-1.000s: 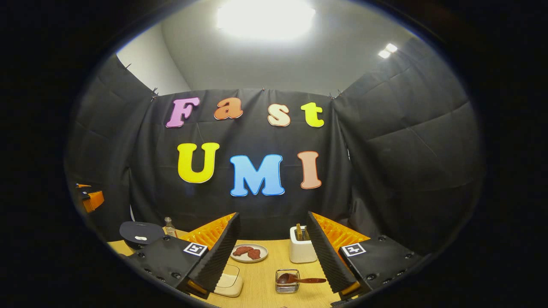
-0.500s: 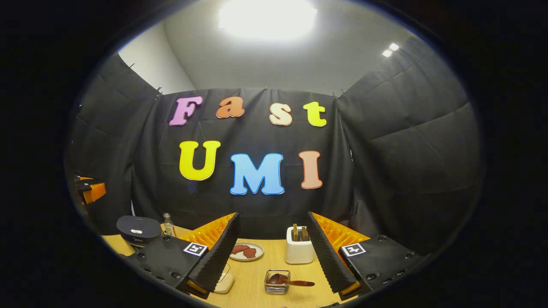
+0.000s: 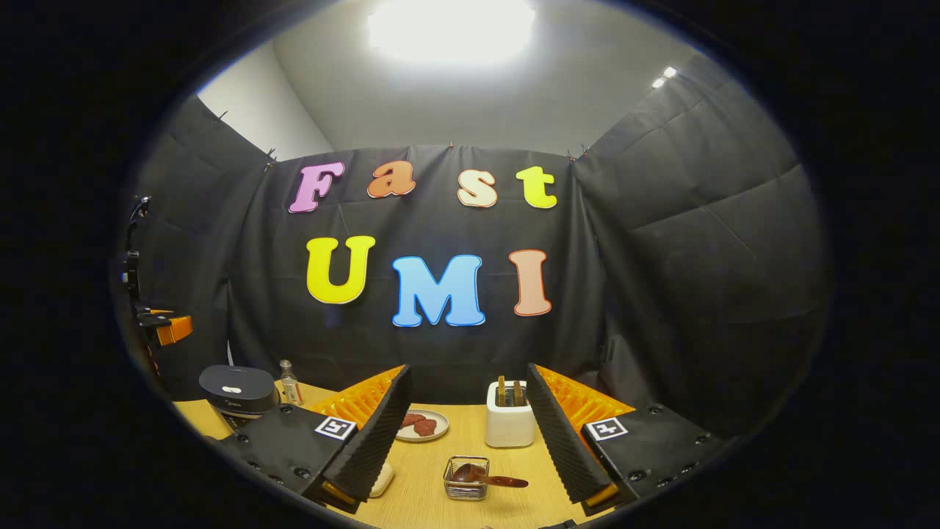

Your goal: Close the left gripper, press the button to open the rice cooker; take a wooden spoon from the chopstick holder with the right hand, scoop a spoonful of rice and pour it into the rice cooker, then put the wooden spoon back into the chopstick holder.

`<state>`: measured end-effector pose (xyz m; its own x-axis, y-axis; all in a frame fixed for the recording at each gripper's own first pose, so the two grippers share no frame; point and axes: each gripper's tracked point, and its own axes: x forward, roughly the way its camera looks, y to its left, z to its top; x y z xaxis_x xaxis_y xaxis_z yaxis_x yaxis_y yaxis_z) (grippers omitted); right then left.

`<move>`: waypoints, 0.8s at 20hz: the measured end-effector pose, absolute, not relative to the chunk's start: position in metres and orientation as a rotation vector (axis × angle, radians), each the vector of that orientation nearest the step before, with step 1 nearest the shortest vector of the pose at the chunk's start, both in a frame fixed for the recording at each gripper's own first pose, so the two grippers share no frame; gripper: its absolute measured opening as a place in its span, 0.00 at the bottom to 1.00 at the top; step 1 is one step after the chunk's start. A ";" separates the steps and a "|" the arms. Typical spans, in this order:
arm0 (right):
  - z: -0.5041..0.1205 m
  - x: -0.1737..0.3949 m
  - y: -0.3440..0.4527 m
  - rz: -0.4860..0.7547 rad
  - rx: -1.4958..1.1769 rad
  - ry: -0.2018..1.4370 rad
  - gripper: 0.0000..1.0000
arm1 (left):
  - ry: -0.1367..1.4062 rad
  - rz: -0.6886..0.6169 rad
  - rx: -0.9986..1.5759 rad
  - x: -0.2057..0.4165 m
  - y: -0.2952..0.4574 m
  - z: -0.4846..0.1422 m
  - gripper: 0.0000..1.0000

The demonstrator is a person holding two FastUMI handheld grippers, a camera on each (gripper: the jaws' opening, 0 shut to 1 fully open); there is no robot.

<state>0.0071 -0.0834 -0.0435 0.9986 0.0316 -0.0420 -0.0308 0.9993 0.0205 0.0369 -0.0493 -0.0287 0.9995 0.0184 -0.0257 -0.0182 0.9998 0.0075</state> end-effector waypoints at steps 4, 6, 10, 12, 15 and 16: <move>-0.050 0.015 -0.077 -0.014 0.048 0.064 0.98 | 0.038 -0.029 0.024 0.069 -0.050 -0.053 0.71; -0.054 0.021 -0.073 -0.034 0.043 0.074 0.98 | 0.063 -0.046 0.011 0.085 -0.049 -0.072 0.57; -0.055 0.031 -0.063 -0.065 0.038 0.085 0.98 | 0.136 -0.083 0.009 0.110 -0.044 -0.120 0.51; -0.060 0.035 -0.060 -0.084 0.027 0.098 0.98 | 0.176 -0.065 0.025 0.121 -0.035 -0.145 0.30; -0.068 0.039 -0.053 -0.099 0.025 0.127 0.98 | 0.233 -0.100 0.014 0.129 -0.037 -0.176 0.09; -0.070 0.039 -0.051 -0.104 0.022 0.135 0.98 | 0.254 -0.115 0.007 0.138 -0.039 -0.189 0.01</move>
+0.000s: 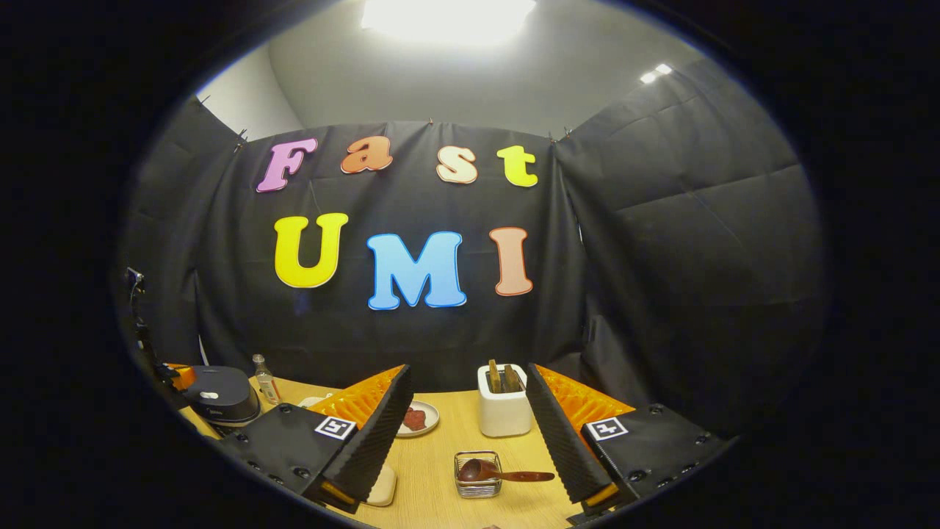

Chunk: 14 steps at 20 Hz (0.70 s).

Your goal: Close the left gripper, press the button to open the rice cooker; take a wooden spoon from the chopstick holder with the right hand, scoop a spoonful of rice and pour it into the rice cooker, then put the wooden spoon back into the chopstick holder.

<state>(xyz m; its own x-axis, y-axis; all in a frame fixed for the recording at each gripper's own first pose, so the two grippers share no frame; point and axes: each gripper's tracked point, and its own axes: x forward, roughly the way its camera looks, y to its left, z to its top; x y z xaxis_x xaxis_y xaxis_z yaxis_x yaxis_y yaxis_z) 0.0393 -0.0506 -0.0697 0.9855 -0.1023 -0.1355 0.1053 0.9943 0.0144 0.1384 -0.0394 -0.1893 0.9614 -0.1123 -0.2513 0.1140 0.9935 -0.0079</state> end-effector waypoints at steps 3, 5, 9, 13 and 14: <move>-0.076 0.040 -0.047 -0.121 0.017 0.155 0.98 | 0.316 -0.174 -0.039 0.136 -0.048 -0.213 0.00; -0.079 0.040 -0.046 -0.127 0.011 0.168 0.98 | 0.348 -0.186 -0.030 0.137 -0.054 -0.230 0.00; -0.080 0.043 -0.048 -0.138 -0.001 0.170 0.97 | 0.349 -0.170 -0.008 0.136 -0.055 -0.239 0.00; -0.081 0.042 -0.049 -0.125 0.003 0.174 0.97 | 0.354 -0.154 -0.048 0.135 -0.055 -0.238 0.02; -0.081 0.041 -0.048 -0.120 0.009 0.175 0.97 | 0.350 -0.152 -0.048 0.135 -0.055 -0.235 0.02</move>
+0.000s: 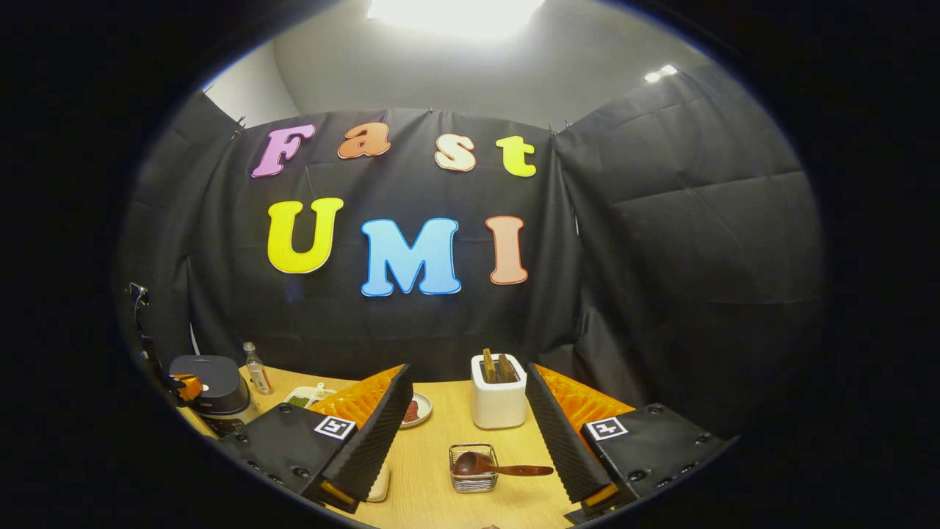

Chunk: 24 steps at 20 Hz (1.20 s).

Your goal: Close the left gripper, press the button to open the rice cooker; take a wooden spoon from the chopstick holder with the right hand, scoop a spoonful of rice and pour it into the rice cooker, then put the wooden spoon back into the chopstick holder.

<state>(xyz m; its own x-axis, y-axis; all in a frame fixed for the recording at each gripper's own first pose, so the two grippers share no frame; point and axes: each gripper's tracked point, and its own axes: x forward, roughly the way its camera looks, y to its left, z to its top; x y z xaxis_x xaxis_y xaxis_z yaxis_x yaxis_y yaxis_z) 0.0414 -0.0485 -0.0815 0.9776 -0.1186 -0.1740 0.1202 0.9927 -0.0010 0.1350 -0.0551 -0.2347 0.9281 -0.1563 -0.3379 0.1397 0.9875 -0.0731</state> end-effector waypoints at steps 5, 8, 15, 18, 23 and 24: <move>-0.103 0.035 -0.061 -0.111 0.038 0.206 0.98 | 0.230 -0.114 0.012 0.145 -0.046 -0.181 0.02; -0.118 0.031 -0.072 -0.114 0.059 0.229 0.98 | 0.114 -0.069 0.031 0.149 -0.035 -0.124 0.01; -0.155 0.034 -0.099 -0.133 0.097 0.264 0.96 | -0.042 -0.023 -0.032 0.125 -0.028 -0.020 0.23; -0.180 0.041 -0.111 -0.151 0.142 0.292 0.95 | -0.089 -0.033 -0.068 0.102 -0.031 0.008 0.76; -0.240 0.043 -0.133 -0.230 0.280 0.378 0.98 | -0.106 0.010 -0.021 0.073 -0.017 0.029 0.90; -0.253 0.041 -0.136 -0.249 0.316 0.403 0.92 | -0.104 0.019 -0.005 0.069 -0.014 0.030 0.92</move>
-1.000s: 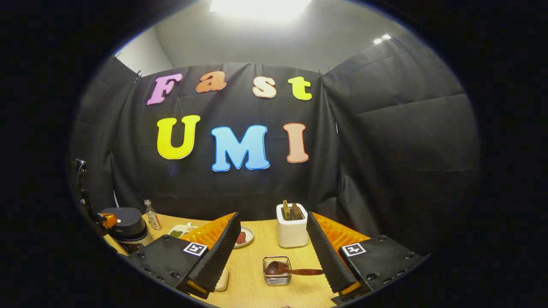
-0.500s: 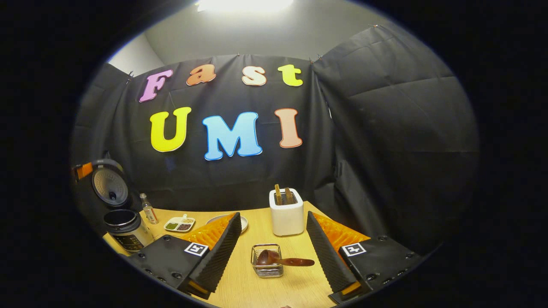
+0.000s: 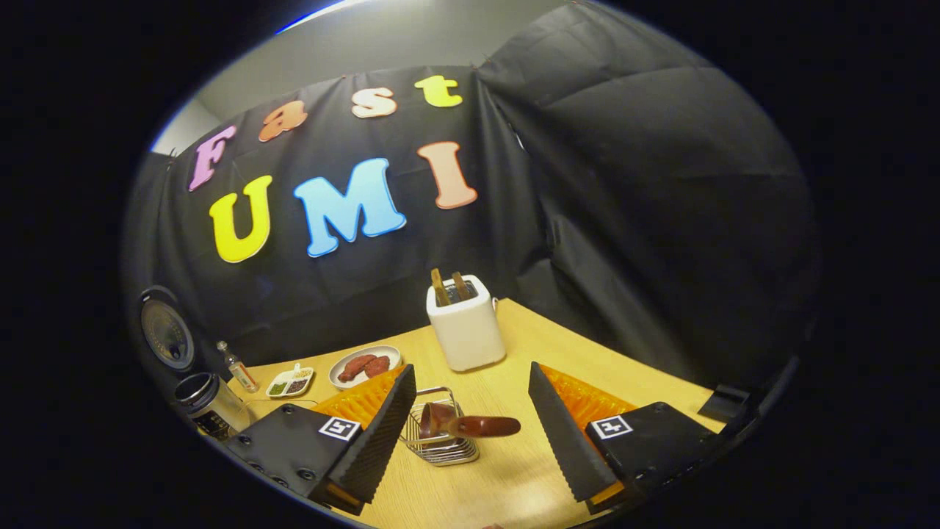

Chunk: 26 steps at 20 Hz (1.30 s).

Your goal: Close the left gripper, press the button to open the rice cooker; take a wooden spoon from the chopstick holder with the right hand, scoop a spoonful of rice and pour it into the rice cooker, then put the wooden spoon back into the chopstick holder.

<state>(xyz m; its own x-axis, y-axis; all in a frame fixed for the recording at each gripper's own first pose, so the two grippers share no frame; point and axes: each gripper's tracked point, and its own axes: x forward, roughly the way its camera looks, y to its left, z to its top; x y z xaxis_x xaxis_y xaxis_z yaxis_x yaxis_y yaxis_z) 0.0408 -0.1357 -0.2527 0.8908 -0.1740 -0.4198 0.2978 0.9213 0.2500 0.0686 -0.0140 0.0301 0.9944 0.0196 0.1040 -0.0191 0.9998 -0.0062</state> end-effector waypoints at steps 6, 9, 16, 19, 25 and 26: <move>-0.295 0.045 -0.117 -0.227 0.418 0.486 0.98 | -0.071 0.059 0.064 0.052 0.004 0.025 0.90; -0.307 0.055 -0.099 -0.201 0.485 0.503 0.98 | -0.059 0.068 0.072 0.049 0.011 0.025 0.90; -0.317 0.069 -0.094 -0.242 0.578 0.505 0.29 | -0.067 0.070 0.098 0.051 0.026 0.029 0.90; -0.314 0.070 -0.095 -0.242 0.595 0.518 0.17 | -0.077 0.060 0.100 0.054 0.028 0.032 0.90; -0.282 0.079 -0.085 -0.188 0.469 0.536 0.09 | -0.102 0.051 0.057 0.061 0.035 0.028 0.90; -0.273 0.079 -0.084 -0.180 0.427 0.533 0.09 | -0.103 0.050 0.045 0.062 0.037 0.026 0.90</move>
